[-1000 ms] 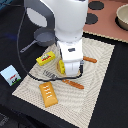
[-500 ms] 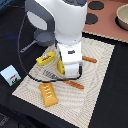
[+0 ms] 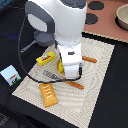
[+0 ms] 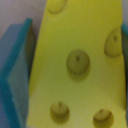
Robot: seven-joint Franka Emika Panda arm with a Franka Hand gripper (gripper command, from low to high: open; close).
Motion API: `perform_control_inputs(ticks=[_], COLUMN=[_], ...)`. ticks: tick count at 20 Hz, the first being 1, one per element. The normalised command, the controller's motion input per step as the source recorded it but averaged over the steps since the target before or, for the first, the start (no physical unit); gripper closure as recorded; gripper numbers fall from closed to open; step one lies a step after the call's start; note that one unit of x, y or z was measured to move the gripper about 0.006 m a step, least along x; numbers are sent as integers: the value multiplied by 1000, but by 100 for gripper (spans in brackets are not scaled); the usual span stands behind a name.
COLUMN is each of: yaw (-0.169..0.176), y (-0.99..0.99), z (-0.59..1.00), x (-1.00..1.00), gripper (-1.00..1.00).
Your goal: Interact with the objects in diverse but meaningful ways.
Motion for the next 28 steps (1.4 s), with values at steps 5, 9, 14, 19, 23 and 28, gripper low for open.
perform_control_inputs(ticks=[5, 9, 14, 19, 23, 28], yaw=[9, 7, 32, 48, 52, 66], y=[277, 422, 558, 662, 725, 732], z=[688, 1000, 763, 97, -9, -138], x=[222, 242, 168, -2, -90, -206], gripper=[100, 100, 100, 100, 100, 100])
